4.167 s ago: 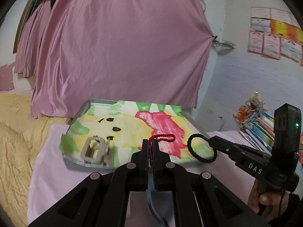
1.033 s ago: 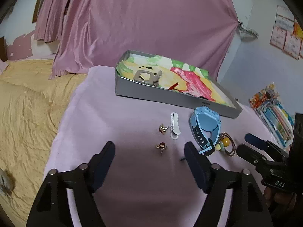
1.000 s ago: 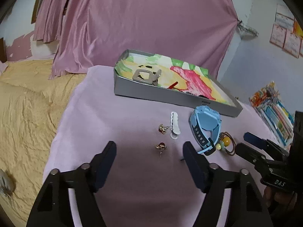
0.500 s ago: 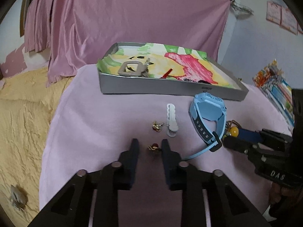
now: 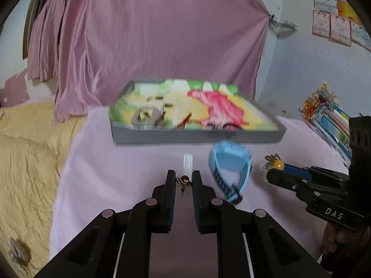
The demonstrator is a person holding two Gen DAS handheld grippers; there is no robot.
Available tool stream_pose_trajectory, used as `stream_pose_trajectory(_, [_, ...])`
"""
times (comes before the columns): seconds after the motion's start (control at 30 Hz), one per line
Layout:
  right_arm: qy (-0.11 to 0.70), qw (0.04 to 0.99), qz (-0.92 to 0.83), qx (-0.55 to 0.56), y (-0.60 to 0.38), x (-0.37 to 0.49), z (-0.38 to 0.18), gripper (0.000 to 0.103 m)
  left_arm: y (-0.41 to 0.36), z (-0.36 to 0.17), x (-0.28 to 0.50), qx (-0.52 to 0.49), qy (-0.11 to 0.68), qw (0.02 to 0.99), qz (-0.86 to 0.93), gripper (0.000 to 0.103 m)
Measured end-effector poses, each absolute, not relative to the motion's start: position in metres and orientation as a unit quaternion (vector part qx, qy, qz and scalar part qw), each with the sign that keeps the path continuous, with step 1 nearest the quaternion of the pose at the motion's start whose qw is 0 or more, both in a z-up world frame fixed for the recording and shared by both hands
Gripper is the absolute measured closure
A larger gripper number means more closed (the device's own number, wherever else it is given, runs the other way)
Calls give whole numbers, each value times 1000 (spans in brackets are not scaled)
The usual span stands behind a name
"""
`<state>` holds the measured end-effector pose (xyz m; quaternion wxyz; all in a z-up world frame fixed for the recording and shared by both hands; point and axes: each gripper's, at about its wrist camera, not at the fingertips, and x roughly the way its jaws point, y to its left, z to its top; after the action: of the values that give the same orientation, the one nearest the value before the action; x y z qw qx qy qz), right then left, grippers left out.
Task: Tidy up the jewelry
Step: 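Carry both held items over the Pooh tray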
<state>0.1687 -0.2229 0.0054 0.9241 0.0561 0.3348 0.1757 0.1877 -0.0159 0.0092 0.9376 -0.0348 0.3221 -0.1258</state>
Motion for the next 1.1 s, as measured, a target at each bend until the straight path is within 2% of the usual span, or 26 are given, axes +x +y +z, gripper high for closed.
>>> stream_pose_trajectory(0.4, [278,948,144,55,-249,220,47,82,-39,50,252,-61,281,945,-158,90])
stream_pose_trajectory(0.7, [325,934,130,74,-254,272,24,82,-60,28,315,-58,349,921,-164,90])
stream_pose_trajectory(0.93, [377,913,126,93,-255,294,-7,82,-70,5,328,-45,399,900,-168,89])
stream_pose_trajectory(1.1, [385,912,119,79,-251,298,-9,81,-71,-3,330,-36,411,896,-164,89])
